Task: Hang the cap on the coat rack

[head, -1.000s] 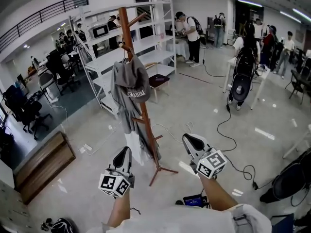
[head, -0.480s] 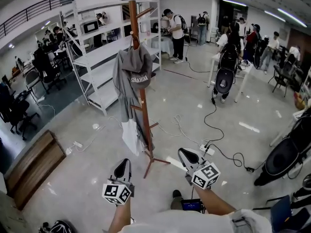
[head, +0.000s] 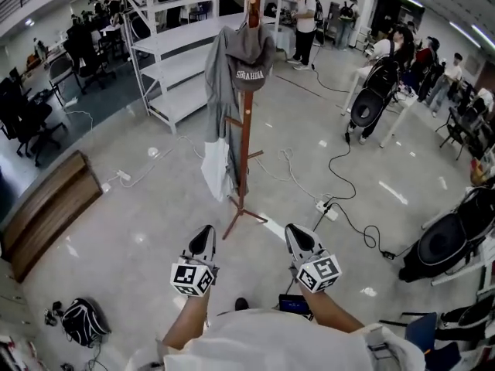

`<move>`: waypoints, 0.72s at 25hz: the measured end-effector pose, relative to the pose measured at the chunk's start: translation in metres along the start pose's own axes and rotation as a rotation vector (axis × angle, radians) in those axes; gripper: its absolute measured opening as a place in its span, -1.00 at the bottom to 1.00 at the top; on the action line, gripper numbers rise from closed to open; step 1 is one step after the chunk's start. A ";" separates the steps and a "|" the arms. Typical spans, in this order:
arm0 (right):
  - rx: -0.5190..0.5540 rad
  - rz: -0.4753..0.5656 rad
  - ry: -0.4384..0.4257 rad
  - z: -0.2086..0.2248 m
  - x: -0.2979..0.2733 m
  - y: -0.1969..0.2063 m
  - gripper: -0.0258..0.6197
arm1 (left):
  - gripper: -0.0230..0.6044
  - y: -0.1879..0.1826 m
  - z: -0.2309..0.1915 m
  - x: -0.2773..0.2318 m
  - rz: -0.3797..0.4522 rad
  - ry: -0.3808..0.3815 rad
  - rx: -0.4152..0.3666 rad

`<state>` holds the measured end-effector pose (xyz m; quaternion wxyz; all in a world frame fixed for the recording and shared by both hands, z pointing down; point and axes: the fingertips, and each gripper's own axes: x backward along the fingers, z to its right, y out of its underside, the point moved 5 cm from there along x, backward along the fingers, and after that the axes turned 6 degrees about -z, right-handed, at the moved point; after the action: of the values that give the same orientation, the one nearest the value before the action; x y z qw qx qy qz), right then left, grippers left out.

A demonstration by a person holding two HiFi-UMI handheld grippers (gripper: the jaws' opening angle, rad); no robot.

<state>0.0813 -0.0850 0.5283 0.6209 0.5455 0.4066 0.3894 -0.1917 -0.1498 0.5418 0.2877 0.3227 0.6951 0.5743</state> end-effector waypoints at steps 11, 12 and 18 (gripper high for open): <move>-0.045 -0.037 -0.087 -0.027 0.057 0.036 -0.83 | -0.86 0.041 0.066 0.047 -0.121 0.009 -0.009; -0.040 -0.037 -0.098 -0.025 0.065 0.037 -0.83 | -0.86 0.043 0.074 0.050 -0.128 0.014 -0.012; -0.033 -0.053 -0.138 -0.006 0.111 0.049 -0.83 | -0.86 0.054 0.112 0.061 -0.170 0.068 -0.033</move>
<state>0.1146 0.0255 0.5676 0.6664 0.5499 0.3706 0.3409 -0.1373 -0.0260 0.5734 0.3169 0.2382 0.7198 0.5698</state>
